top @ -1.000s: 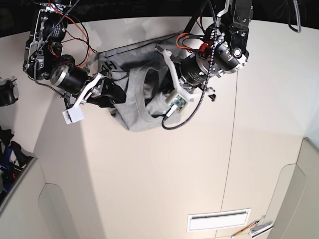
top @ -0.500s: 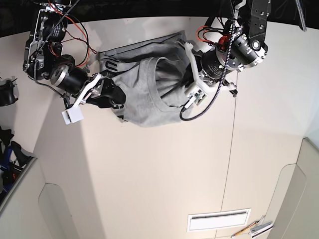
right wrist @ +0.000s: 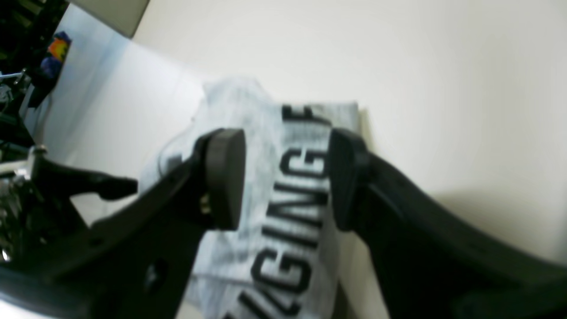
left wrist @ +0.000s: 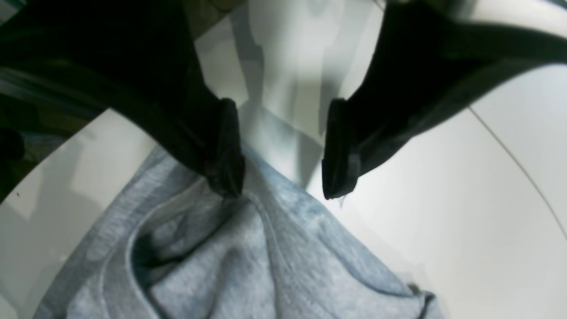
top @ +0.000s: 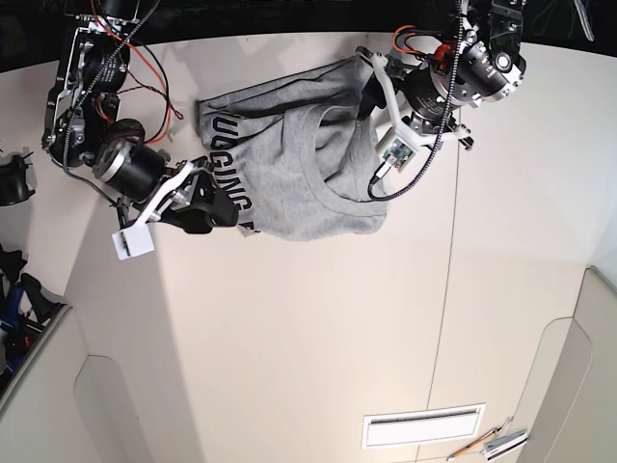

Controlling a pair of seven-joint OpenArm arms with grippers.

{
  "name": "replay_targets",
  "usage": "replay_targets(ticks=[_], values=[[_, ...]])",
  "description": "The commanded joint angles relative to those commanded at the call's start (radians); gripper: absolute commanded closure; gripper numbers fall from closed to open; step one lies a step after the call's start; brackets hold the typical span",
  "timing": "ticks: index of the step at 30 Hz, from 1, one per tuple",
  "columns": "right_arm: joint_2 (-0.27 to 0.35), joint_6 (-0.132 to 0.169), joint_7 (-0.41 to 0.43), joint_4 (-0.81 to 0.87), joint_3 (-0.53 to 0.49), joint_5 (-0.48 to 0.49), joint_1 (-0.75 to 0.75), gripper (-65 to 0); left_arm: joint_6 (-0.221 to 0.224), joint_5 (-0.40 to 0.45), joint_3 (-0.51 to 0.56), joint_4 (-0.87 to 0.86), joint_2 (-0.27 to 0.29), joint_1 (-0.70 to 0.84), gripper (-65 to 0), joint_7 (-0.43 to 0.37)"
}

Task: Fold the T-shirt properly
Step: 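Lift the folded shirt with both grippers and flip it over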

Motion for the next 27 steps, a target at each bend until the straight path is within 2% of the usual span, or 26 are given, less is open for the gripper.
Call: replay_targets(ticks=[2, 4, 5, 6, 7, 8, 11, 14, 22, 27], values=[[0.0, 0.0, 0.0, 0.0, 0.0, 0.0, 0.03, -29.9, 0.019, 0.0, 0.0, 0.025, 0.0, 0.004, -31.4, 0.001], [0.0, 0.0, 0.007, -0.006, -0.003, -0.016, 0.051, -29.1, 0.018, -0.005, 0.0, 0.069, 0.0, 0.024, -25.5, 0.001], [0.0, 0.0, 0.023, -0.016, -0.009, -0.032, 0.057, -24.8, 0.017, -0.015, 0.0, 0.091, 0.0, 0.041, -21.3, 0.001], [0.0, 0.0, 0.042, -0.032, -0.019, -0.052, 0.065, -15.9, 0.004, -0.029, 0.0, 0.109, 0.0, 0.057, -18.0, 0.0], [0.0, 0.0, 0.053, -0.054, -0.034, -0.077, 0.074, -3.4, -0.007, -0.031, 0.0, 0.12, 0.0, 0.072, -15.4, -0.004], [0.0, 0.0, 0.061, -0.082, -0.051, -0.099, 0.087, 0.0, -0.009, -0.031, 0.0, 0.124, 0.0, 0.085, -12.1, -0.01], [0.0, 0.0, 0.093, -0.18, -0.11, -0.153, 0.135, 0.0, -0.013, -0.049, 0.0, 0.124, 0.0, 0.13, 0.0, -0.011], [0.0, 0.0, 0.118, -0.288, -0.176, -0.165, 0.199, 0.0, -0.076, -0.124, 0.0, 0.124, 0.0, 0.19, 0.0, -0.01], [-0.003, 0.0, 0.134, -0.469, -0.306, -0.164, 0.325, 0.0, -0.076, -0.132, 0.0, 0.116, 0.002, 0.241, 0.0, -0.012], [-0.003, 0.0, 0.13, -0.489, -0.335, -0.165, 0.316, 0.0, -0.076, -0.136, 0.0, -0.035, 0.004, 0.187, 0.0, -0.052]])
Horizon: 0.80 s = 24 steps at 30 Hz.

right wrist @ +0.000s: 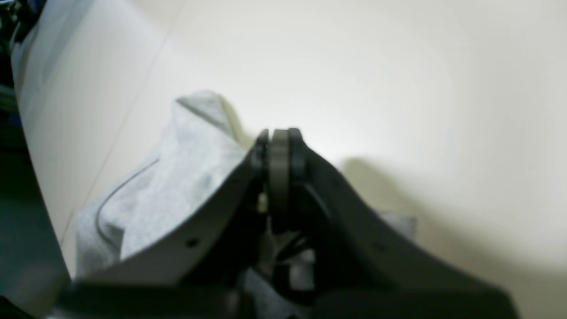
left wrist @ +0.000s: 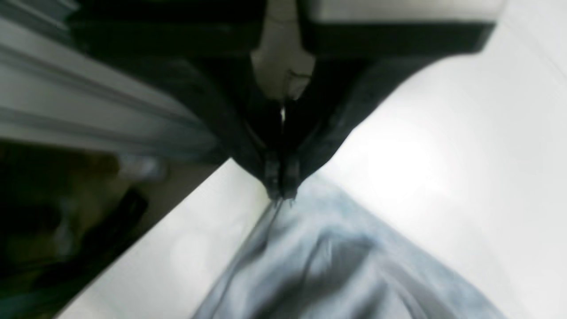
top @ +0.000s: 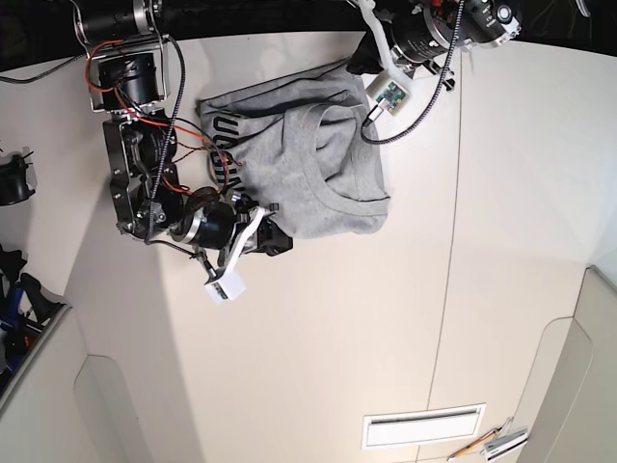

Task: Fold the T-shirt properly
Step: 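Lift the folded shirt with both grippers and flip it over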

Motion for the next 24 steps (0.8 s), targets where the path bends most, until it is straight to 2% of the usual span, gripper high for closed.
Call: replay_targets(ticks=[4, 10, 12, 17, 20, 24], values=[[0.0, 0.0, -0.002, 0.0, 0.0, -0.014, -0.003, 0.0, 0.0, -0.01, 0.0, -0.125, 0.0, -0.072, 0.0, 0.001], [0.0, 0.0, -0.017, 0.0, 0.0, -0.014, -0.044, 0.0, 0.0, 0.005, 0.0, -0.165, 0.0, -0.126, 0.0, 0.0], [0.003, 0.01, -0.018, 0.001, 0.0, -0.013, -0.064, 0.0, 0.0, 0.023, 0.0, -0.19, 0.0, -0.169, 0.0, 0.0], [0.053, 0.015, -0.025, 0.017, 0.0, 0.025, -0.126, 0.0, 0.004, 0.053, 0.0, -0.296, -0.001, -0.269, 0.0, 0.001], [0.073, 0.015, -0.05, 0.061, 0.002, 0.055, -0.168, 0.0, 0.039, 0.09, -0.002, -0.331, -0.001, -0.336, 0.0, 0.0], [0.075, 0.014, -0.08, 0.167, 0.004, 0.083, -0.254, 0.0, 0.039, 0.096, -0.003, -0.359, -0.001, -0.415, 0.0, 0.0]])
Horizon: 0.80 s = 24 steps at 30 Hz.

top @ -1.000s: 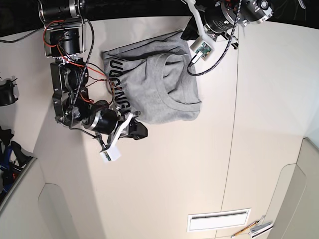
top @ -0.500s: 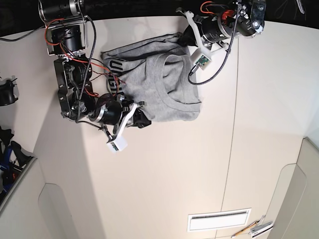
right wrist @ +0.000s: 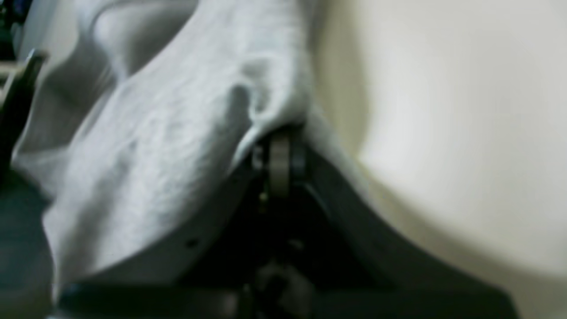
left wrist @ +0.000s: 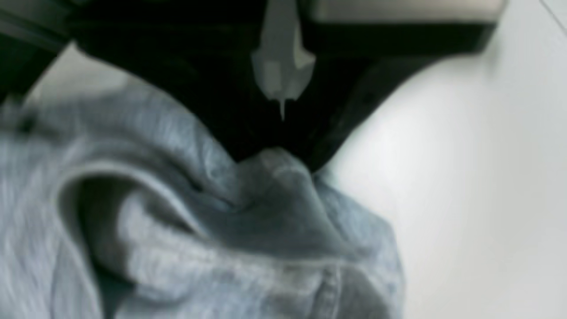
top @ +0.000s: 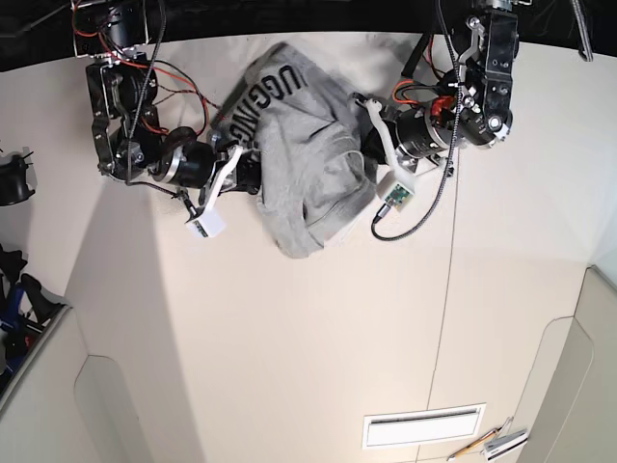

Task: Fold the T-shirt properly

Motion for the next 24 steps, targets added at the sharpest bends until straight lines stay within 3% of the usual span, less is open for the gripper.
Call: replay_targets(ticks=[5, 11, 12, 14, 18, 20, 24], values=[[-0.001, 0.0, -0.019, 0.126, 0.0, 0.037, -0.1, 0.0, 0.002, 0.008, 0.0, -0.018, 0.0, -0.081, 0.0, 0.0], [0.0, -0.001, -0.03, 0.18, 0.008, 0.042, -0.139, 0.0, 0.061, 0.028, -0.005, -0.01, -0.003, -0.111, 0.0, -0.022], [0.0, -0.001, -0.03, 0.183, 0.017, 0.042, -0.139, 0.0, 0.082, 0.044, -0.02, 0.007, -0.003, -0.11, 0.0, -0.027], [0.0, -0.001, -0.033, 0.19, 0.048, 0.042, -0.139, 0.0, 0.086, 0.039, -0.075, 0.058, -0.003, -0.107, 0.0, -0.022], [0.0, 0.0, -0.047, 0.219, 0.131, 0.048, -0.139, 0.0, 0.085, -0.058, -0.213, 0.125, -0.003, -0.076, 0.0, -0.012], [0.0, 0.0, -0.089, 0.245, 0.172, 0.092, -0.14, 0.0, 0.059, -0.133, -0.285, 0.159, -0.003, -0.053, 0.0, 0.018], [0.0, 0.0, -0.167, 0.31, 0.233, 0.193, -0.161, 0.0, -0.114, -0.463, -0.372, 0.273, -0.003, 0.064, 0.0, 0.146]])
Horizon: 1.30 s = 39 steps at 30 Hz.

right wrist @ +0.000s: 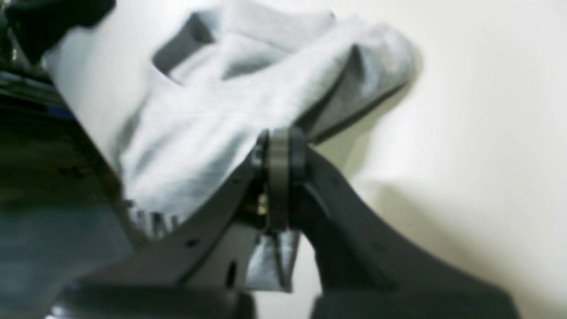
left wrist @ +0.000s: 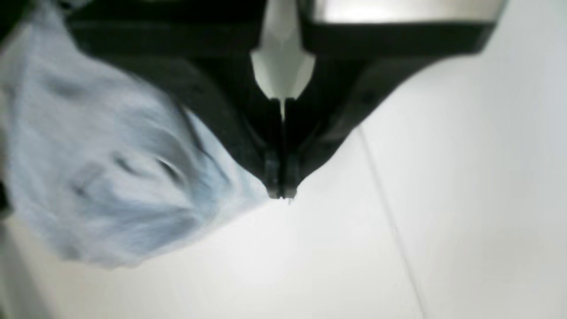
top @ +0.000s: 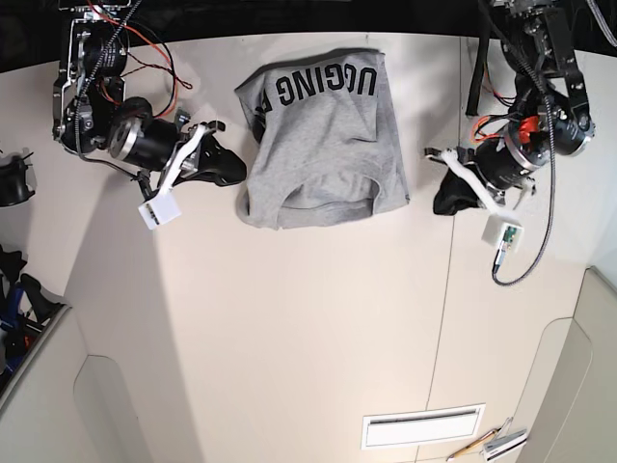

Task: Fold the T-shirt properly

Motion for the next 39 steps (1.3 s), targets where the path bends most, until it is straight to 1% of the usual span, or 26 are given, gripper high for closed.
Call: replay_targets(ticks=[2, 4, 7, 9, 13, 14, 17, 18, 21, 23, 30, 34, 36, 39], values=[[-0.001, 0.0, -0.001, 0.019, 0.003, 0.021, -0.014, 0.0, -0.042, -0.1, 0.002, 0.045, 0.001, 0.074, 0.0, 0.028], [-0.002, 0.0, -0.001, 0.02, 0.002, 0.056, -0.03, 0.0, -0.042, -0.147, 0.004, 0.069, 0.001, 0.14, 0.0, 0.032], [-0.006, 0.005, -0.003, 0.02, -0.009, 0.104, -0.057, 0.0, -0.042, -0.174, 0.011, 0.069, 0.006, 0.185, 0.0, 0.031], [-0.009, 0.019, -0.019, 0.02, -0.033, 0.154, -0.058, 0.0, -0.042, -0.194, 0.036, 0.067, 0.006, 0.185, 0.0, 0.031], [-0.033, 0.021, -0.026, 0.02, -0.102, 0.166, -0.058, 0.0, -0.042, -0.203, 0.122, 0.052, 0.006, 0.185, 0.0, 0.029], [-0.042, 0.021, -0.026, 0.02, -0.123, 0.166, -0.058, 0.0, -0.042, -0.196, 0.14, 0.035, 0.006, 0.185, 0.0, 0.019], [-0.078, 0.023, -0.02, 0.02, -0.176, 0.151, -0.057, 0.0, -0.042, -0.122, 0.176, -0.058, 0.006, 0.168, 0.0, -0.034], [-0.086, 0.022, -0.006, 0.018, -0.193, 0.121, -0.055, 0.0, -0.042, -0.116, 0.18, -0.1, 0.006, 0.153, 0.0, -0.034], [-0.089, 0.018, 0.059, -0.01, -0.241, -0.019, -0.032, 0.0, -0.042, -0.099, 0.18, -0.209, 0.006, 0.09, 0.0, -0.034], [-0.089, 0.018, 0.079, -0.047, -0.253, -0.066, -0.01, 0.0, -0.042, -0.084, 0.18, -0.254, 0.006, 0.051, 0.0, -0.034], [-0.089, 0.018, 0.099, -0.243, -0.253, -0.078, 0.121, 0.0, -0.042, -0.002, 0.18, -0.298, 0.006, -0.024, 0.0, -0.046], [-0.089, 0.018, 0.118, -0.362, -0.253, -0.1, 0.206, 0.0, -0.042, 0.067, 0.18, -0.298, 0.006, -0.06, 0.0, -0.071], [-0.089, 0.018, 0.121, -0.397, -0.253, -0.1, 0.238, 0.0, -0.042, 0.097, 0.18, -0.298, 0.006, -0.068, 0.0, -0.091], [-0.089, 0.018, 0.12, -0.401, -0.253, -0.096, 0.27, 0.0, -0.037, 0.111, 0.179, -0.298, 0.006, -0.076, 0.0, -0.103]])
